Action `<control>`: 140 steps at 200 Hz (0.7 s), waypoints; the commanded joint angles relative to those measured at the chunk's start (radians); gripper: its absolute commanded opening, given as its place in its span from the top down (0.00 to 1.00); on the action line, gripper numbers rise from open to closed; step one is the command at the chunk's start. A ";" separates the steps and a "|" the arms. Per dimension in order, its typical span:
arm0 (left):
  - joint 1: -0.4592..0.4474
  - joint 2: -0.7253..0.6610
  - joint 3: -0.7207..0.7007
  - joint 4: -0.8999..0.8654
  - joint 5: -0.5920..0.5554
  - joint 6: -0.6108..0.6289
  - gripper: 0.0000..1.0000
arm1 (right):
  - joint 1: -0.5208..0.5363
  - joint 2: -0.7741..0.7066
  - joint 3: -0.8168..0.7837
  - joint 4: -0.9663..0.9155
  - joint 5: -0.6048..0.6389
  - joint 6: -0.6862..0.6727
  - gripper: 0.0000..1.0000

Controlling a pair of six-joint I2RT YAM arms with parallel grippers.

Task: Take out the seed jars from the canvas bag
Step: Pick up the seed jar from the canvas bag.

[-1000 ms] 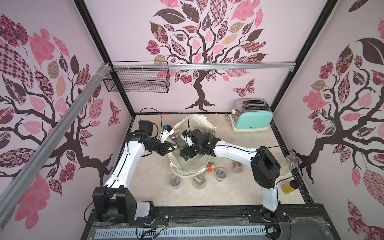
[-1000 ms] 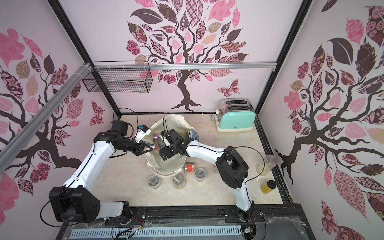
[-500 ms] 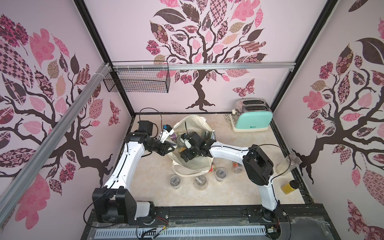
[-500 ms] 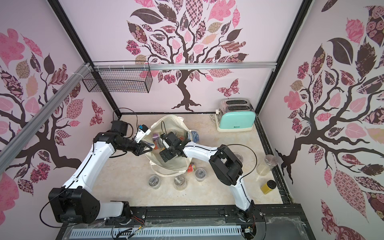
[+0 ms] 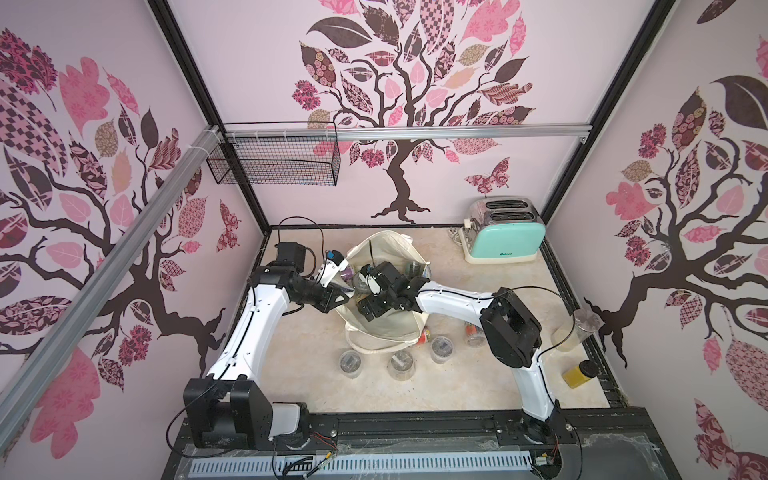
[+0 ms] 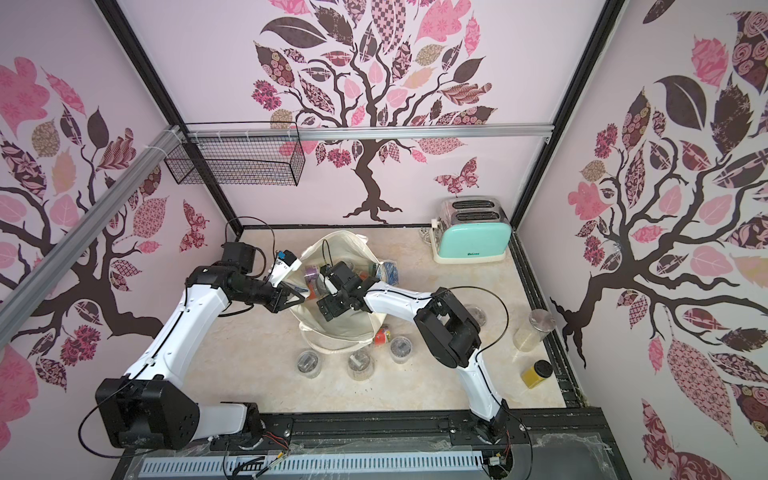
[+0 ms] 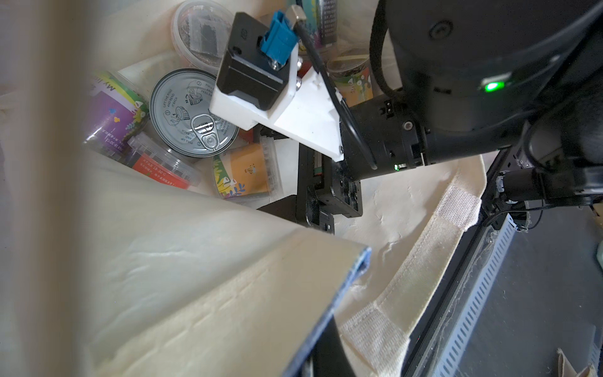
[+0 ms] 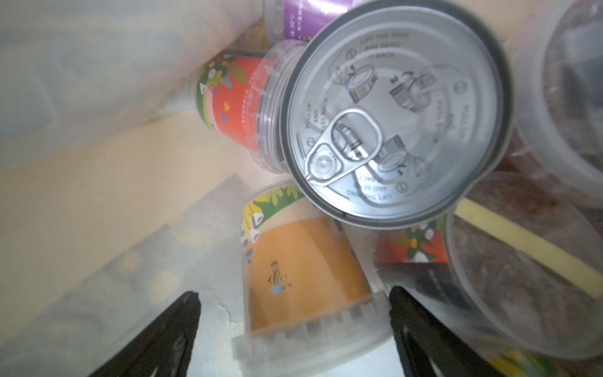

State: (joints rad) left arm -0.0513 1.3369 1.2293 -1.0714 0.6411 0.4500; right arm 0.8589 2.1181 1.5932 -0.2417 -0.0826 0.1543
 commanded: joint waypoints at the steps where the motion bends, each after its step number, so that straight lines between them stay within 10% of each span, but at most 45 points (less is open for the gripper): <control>1: -0.005 -0.018 -0.010 -0.065 0.029 0.006 1.00 | -0.014 0.067 -0.003 -0.003 -0.018 0.012 0.07; 140: -0.005 -0.008 0.000 -0.078 0.016 0.025 1.00 | -0.015 0.022 -0.014 0.039 0.007 0.002 0.24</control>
State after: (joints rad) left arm -0.0513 1.3319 1.2285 -1.0794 0.6399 0.4690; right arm 0.8585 2.1536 1.5982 -0.2337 -0.0963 0.1543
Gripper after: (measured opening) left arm 0.058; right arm 0.772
